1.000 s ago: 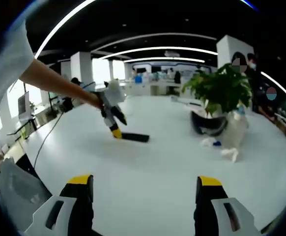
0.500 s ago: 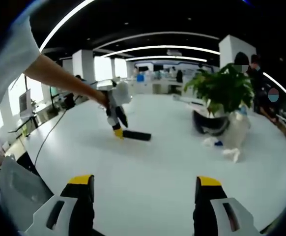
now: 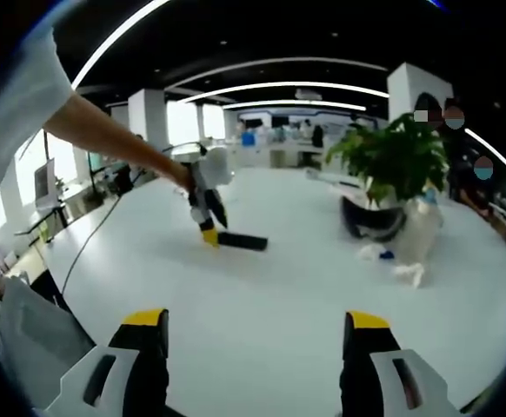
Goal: Press the specified remote control buttons in sequence, fully releasing each button before pressing the next.
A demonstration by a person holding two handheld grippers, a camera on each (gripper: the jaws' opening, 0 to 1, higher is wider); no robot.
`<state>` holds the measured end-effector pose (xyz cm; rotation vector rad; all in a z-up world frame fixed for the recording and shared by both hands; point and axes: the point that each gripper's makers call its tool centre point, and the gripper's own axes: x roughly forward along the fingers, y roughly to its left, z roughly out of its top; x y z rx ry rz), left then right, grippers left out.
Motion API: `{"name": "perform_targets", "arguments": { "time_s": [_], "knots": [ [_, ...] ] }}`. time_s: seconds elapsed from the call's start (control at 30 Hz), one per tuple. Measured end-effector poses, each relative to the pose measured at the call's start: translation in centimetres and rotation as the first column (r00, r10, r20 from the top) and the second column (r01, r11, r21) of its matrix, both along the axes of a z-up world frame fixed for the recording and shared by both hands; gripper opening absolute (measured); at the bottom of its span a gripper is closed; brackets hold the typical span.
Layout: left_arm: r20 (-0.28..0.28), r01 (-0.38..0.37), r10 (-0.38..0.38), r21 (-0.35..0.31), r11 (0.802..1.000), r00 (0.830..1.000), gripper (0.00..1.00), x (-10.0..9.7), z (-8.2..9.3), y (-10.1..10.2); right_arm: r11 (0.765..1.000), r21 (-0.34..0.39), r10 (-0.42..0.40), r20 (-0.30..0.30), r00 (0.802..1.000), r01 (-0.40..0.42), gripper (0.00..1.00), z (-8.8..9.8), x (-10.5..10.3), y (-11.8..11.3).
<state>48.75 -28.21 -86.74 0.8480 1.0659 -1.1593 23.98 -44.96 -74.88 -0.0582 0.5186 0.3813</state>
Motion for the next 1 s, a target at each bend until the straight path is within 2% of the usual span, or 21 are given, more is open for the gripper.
{"name": "perform_targets", "arguments": {
  "time_s": [0.27, 0.43, 0.6, 0.67, 1.0],
  "knots": [
    [0.003, 0.056, -0.056, 0.026, 0.998, 0.998, 0.32, -0.8, 0.2, 0.1, 1.0, 0.01, -0.009, 0.01, 1.0, 0.009, 0.81, 0.3, 0.1, -0.2],
    [0.014, 0.035, -0.035, 0.012, 0.999, 0.999, 0.26, -1.3, 0.2, 0.2, 1.0, 0.014, -0.025, 0.02, 0.999, 0.025, 0.8, 0.4, 0.2, -0.5],
    [0.027, -0.008, 0.008, -0.019, 1.0, 1.0, 0.25, -1.4, 0.2, 0.3, 0.999, 0.018, -0.03, 0.022, 0.999, 0.03, 0.8, 0.5, 0.2, -0.6],
    [0.036, -0.035, 0.036, -0.005, 0.999, 0.999, 0.24, -1.6, 0.2, 0.2, 1.0, 0.017, -0.021, 0.024, 0.999, 0.021, 0.8, 0.6, 0.1, -0.4],
    [0.033, -0.051, 0.049, 0.046, 0.998, 0.998, 0.23, -2.4, 0.0, 0.0, 0.999, 0.026, -0.023, 0.032, 0.999, 0.022, 0.79, 0.8, 0.1, -0.5]
  ]
}}
